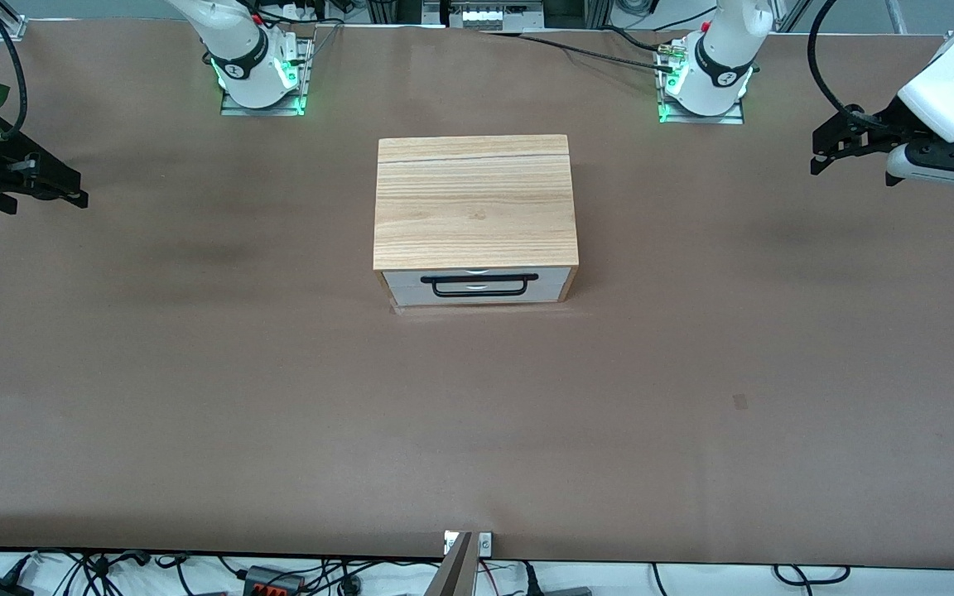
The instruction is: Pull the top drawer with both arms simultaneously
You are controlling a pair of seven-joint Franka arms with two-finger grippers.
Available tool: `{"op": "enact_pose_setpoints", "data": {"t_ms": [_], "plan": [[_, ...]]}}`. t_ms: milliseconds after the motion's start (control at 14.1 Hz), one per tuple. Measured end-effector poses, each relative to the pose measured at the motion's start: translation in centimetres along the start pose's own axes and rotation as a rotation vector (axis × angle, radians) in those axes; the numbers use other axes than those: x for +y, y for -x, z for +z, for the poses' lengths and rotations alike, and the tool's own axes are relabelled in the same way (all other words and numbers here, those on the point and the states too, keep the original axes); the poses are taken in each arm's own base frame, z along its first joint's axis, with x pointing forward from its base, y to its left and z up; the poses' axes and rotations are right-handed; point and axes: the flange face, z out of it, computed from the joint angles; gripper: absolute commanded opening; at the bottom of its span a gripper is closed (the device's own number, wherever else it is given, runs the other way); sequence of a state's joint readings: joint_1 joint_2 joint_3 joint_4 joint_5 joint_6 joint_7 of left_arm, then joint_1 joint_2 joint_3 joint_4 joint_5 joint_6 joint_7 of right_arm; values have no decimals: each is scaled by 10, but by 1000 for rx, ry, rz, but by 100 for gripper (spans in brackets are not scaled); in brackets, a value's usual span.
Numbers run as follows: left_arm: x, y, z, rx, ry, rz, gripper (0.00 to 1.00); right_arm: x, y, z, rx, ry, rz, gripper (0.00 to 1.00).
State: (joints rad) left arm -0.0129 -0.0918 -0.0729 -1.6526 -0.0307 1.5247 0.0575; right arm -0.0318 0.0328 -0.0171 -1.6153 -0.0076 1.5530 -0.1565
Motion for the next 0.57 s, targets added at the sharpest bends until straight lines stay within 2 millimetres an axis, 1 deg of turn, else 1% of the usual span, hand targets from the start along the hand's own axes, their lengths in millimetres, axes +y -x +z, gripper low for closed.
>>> {"op": "enact_pose_setpoints", "data": {"t_ms": [354,567], "plan": [[0,3,-2,-4,0,0,100,0,0,0,-1,0,0,100],[2,-1,4,-14,1,3,100,-1,0,0,-2,0,-1,100]]}}
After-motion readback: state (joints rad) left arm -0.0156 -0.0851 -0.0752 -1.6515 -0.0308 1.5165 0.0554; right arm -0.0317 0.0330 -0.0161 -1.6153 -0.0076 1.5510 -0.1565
